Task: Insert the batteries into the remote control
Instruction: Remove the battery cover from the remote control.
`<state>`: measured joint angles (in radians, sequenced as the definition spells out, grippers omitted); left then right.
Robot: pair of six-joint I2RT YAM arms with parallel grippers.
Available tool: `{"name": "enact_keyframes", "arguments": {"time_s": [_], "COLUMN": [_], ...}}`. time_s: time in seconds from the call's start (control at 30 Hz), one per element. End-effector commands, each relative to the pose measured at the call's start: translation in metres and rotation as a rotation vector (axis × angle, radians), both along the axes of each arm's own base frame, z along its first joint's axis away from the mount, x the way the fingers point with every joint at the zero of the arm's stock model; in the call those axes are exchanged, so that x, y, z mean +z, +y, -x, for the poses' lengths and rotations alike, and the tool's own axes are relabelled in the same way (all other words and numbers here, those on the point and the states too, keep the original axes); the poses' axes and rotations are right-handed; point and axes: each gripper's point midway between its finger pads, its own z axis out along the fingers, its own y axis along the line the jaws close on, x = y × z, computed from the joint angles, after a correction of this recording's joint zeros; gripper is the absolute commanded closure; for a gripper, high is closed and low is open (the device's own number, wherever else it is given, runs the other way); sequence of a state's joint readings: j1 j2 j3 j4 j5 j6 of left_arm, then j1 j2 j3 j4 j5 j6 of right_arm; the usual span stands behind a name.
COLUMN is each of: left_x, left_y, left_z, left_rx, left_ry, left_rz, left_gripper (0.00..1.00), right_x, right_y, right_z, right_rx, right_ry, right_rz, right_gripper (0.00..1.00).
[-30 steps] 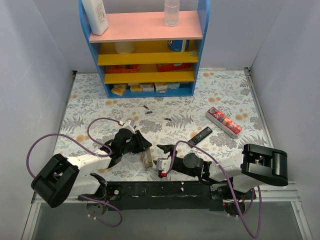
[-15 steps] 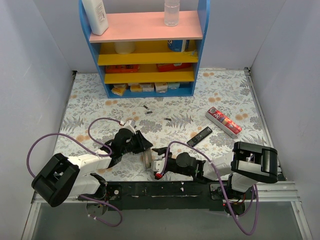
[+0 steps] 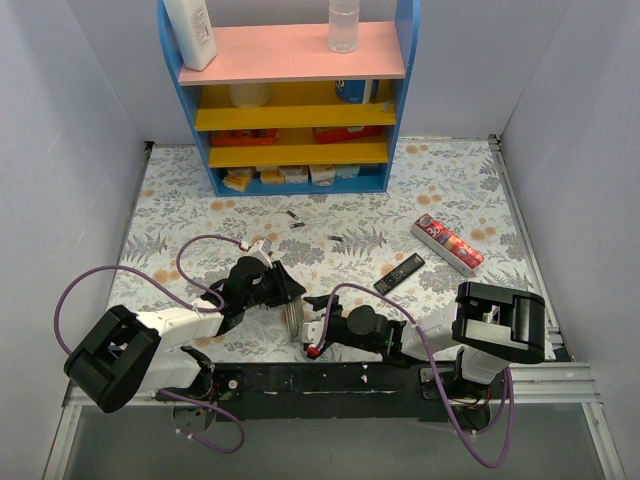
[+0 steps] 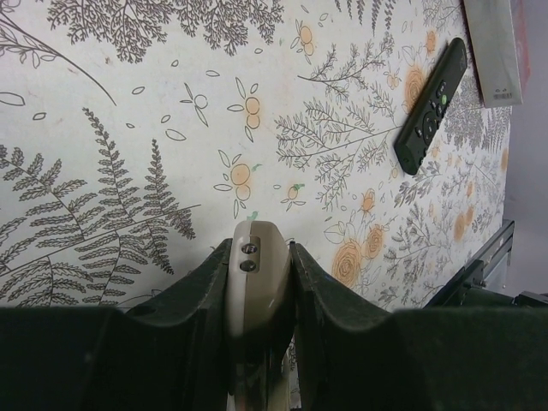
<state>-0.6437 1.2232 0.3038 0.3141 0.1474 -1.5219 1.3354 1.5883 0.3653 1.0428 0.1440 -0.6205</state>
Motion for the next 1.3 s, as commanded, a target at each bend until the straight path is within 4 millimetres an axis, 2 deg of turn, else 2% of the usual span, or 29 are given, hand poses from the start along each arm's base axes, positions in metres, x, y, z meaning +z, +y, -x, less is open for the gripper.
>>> {"name": "enact_keyframes", "arguments": {"time_s": [0.0, 0.1, 0.33, 0.73, 0.93, 1.13, 1.27], "left_x": [0.007, 0.005, -0.005, -0.015, -0.01, -0.002, -0.001], "left_y": [-0.008, -0.008, -0.005, 0.005, 0.012, 0.023, 0.028], "left_z": [0.004, 0.006, 0.009, 0.007, 0.0, -0.02, -0.029], "left_rx": [-0.04, -0.053, -0.057, -0.035, 0.03, 0.158, 0.219], "left_ry": [-0.003, 0.003, 0.017, 0.008, -0.007, -0.056, -0.075], "left_rz": [0.035, 0.032, -0.001, -0.09, -0.095, -0.109, -0.106], "left_gripper": [1.0, 1.0, 1.0, 1.0, 1.0, 1.0, 1.0], "right_x": [0.02, 0.023, 0.045, 0.06, 0.048, 0.018, 0.006], "right_y": [0.01, 0.007, 0.004, -0.003, -0.009, -0.024, -0.035], "right_z": [-0.012, -0.018, -0.031, -0.044, -0.037, -0.026, -0.021], "right_rx": [-0.049, -0.078, -0.135, -0.172, -0.139, -0.103, -0.101], "right_ry": [-0.047, -0.069, -0.119, -0.134, -0.126, -0.08, -0.046], "right_rz": [-0.058, -0.068, -0.131, -0.143, -0.101, -0.013, 0.018], "right_gripper": [0.18, 0.18, 0.19, 0.2, 0.19, 0.17, 0.17]}}
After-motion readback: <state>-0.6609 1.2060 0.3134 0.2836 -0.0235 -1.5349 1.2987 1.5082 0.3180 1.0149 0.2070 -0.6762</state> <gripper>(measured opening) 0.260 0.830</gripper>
